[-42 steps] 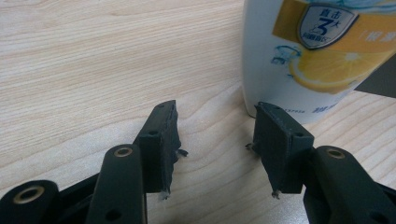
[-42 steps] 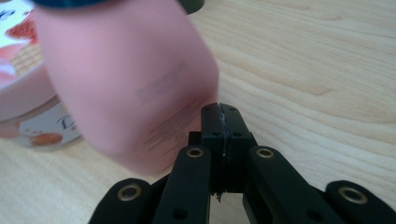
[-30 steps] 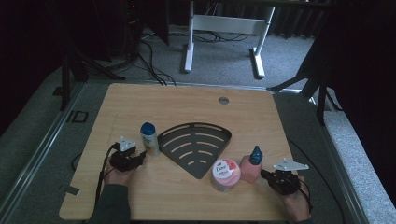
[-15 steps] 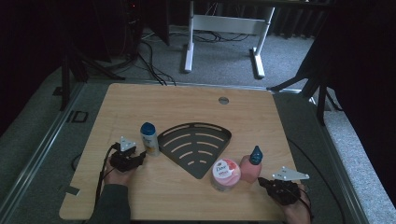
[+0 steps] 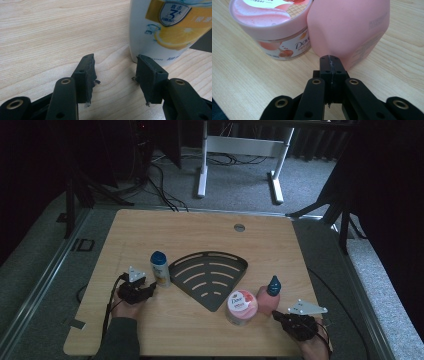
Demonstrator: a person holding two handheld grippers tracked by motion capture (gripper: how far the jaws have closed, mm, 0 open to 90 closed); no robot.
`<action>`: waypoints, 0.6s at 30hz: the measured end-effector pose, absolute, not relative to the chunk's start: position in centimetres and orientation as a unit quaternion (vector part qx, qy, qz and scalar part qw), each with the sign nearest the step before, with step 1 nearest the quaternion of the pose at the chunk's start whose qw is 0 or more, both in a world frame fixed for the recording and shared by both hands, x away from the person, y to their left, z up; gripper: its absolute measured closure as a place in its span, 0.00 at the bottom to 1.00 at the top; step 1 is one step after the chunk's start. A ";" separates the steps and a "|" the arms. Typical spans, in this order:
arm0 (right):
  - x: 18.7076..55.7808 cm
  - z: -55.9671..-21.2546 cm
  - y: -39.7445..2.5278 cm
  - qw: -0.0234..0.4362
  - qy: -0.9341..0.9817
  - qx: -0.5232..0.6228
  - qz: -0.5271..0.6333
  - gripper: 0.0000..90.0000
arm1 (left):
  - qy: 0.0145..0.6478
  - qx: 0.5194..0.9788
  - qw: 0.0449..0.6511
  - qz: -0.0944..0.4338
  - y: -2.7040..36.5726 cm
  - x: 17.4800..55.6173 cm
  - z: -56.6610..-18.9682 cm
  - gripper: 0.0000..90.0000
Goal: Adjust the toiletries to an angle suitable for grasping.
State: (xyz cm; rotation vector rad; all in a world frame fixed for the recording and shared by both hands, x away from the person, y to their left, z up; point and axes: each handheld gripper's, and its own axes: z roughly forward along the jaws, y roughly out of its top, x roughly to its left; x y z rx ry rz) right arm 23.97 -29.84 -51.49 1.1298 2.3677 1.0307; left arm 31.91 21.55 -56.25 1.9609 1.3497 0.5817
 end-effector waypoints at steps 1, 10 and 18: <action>24.1 -51.5 -29.9 0.162 0.829 0.396 0.360 1.00 | 0.518 0.753 0.339 0.223 21.5 31.9 -56.3 0.55; 25.5 -51.5 -29.9 0.172 0.826 0.404 0.354 1.00 | 0.518 0.753 0.339 0.223 21.6 31.9 -56.3 0.55; 26.2 -51.4 -29.6 0.170 0.831 0.397 0.350 1.00 | 0.518 0.754 0.339 0.223 21.5 31.9 -56.2 0.54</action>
